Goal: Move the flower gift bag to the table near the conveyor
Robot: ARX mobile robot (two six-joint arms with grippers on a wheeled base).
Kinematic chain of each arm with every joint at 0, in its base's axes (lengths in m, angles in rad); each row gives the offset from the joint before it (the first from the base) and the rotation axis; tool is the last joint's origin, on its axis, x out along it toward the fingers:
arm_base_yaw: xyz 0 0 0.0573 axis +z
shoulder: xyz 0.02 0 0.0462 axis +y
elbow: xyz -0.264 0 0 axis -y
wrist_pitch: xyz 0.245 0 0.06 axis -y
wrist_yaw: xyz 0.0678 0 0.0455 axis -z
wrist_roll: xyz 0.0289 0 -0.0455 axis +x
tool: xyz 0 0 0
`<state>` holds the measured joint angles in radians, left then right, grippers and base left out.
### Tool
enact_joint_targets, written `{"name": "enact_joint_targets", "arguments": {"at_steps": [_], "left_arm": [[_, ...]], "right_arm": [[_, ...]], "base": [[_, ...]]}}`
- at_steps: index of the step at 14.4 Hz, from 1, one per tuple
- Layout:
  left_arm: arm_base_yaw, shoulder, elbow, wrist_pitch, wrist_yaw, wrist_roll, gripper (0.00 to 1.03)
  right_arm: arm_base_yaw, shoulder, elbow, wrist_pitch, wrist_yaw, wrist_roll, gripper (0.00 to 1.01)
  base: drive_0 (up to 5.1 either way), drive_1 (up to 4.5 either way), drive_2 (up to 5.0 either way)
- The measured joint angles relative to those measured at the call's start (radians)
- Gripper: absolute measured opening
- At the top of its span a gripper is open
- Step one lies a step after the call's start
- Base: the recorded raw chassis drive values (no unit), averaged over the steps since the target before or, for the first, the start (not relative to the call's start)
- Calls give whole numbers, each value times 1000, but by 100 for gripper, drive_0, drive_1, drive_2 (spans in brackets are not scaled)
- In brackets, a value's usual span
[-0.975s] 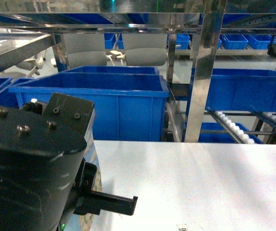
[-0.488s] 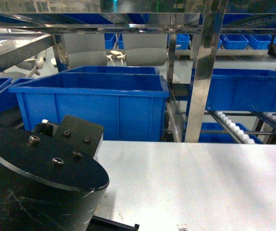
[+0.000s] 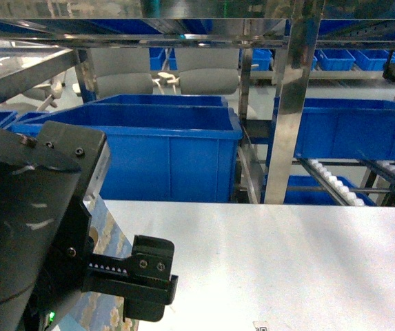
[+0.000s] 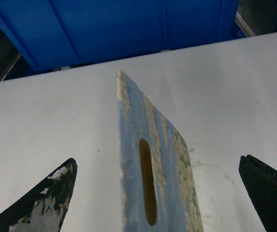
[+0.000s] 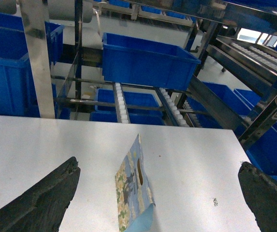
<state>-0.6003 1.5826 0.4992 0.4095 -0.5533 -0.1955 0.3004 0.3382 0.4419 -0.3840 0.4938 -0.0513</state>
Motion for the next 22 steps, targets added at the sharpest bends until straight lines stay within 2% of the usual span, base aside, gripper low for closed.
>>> {"name": "enact_joint_targets", "arguments": {"at_steps": [2, 3, 5, 8, 9, 11, 13, 16, 18, 20, 22], "left_arm": [[37, -32, 0, 5, 21, 19, 98], [74, -54, 0, 18, 42, 36, 98], [189, -77, 0, 24, 120, 79, 98], [363, -135, 0, -23, 254, 94, 98], [413, -179, -1, -81, 299, 91, 98], [439, -241, -2, -116, 346, 95, 98], [480, -326, 0, -180, 430, 127, 98], [570, -444, 11, -230, 480, 150, 98], [649, -553, 8, -282, 515, 170, 98], [672, -682, -6, -342, 505, 189, 98], [627, -766, -6, -363, 452, 212, 98]], "right_arm": [[0, 0, 0, 0, 0, 0, 98], [0, 0, 0, 0, 0, 0, 98], [0, 0, 0, 0, 0, 0, 98], [0, 0, 0, 0, 0, 0, 98], [0, 0, 0, 0, 0, 0, 98], [0, 0, 0, 0, 0, 0, 98], [0, 0, 0, 0, 0, 0, 98], [0, 0, 0, 0, 0, 0, 98], [0, 0, 0, 0, 0, 0, 98], [0, 0, 0, 0, 0, 0, 98], [0, 0, 0, 0, 0, 0, 98]], "base": [[0, 0, 0], [0, 0, 0], [0, 0, 0], [0, 0, 0], [0, 0, 0], [0, 0, 0], [0, 0, 0], [0, 0, 0], [0, 0, 0], [0, 0, 0], [0, 0, 0]]}}
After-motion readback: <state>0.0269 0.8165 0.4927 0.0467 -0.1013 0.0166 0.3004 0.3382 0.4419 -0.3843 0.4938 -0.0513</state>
